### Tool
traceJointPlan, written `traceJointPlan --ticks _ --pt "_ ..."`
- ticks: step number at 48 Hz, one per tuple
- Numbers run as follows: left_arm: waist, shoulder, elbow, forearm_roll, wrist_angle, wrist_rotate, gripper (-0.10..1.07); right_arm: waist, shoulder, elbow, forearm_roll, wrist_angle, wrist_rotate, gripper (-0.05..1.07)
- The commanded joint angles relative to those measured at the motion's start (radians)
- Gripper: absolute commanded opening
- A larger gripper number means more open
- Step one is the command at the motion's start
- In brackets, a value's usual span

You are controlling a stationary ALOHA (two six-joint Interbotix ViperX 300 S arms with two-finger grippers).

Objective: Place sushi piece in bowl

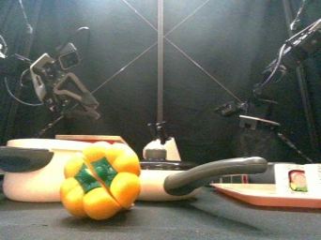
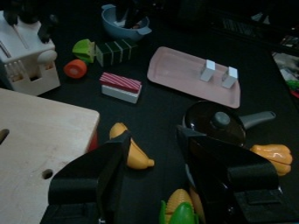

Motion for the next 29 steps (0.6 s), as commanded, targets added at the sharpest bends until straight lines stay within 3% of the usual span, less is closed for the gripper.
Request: traceJointPlan --ticks 1,17,29 --pt "-0.002 -0.002 -0.014 -0.003 -0.005 0.002 0.84 0.0 -0.015 -0.023 0.002 -0.003 0.0 0.81" --pt "0.0 0.0 -0.012 -0.003 -0.005 0.002 0.84 0.009 -0.015 -0.029 0.003 -0.003 0.0 0.81" --pt "0.006 -0.002 -0.017 -0.002 -0.005 0.003 0.84 0.092 -0.021 -0.034 0.018 -0.005 -0.002 0.81"
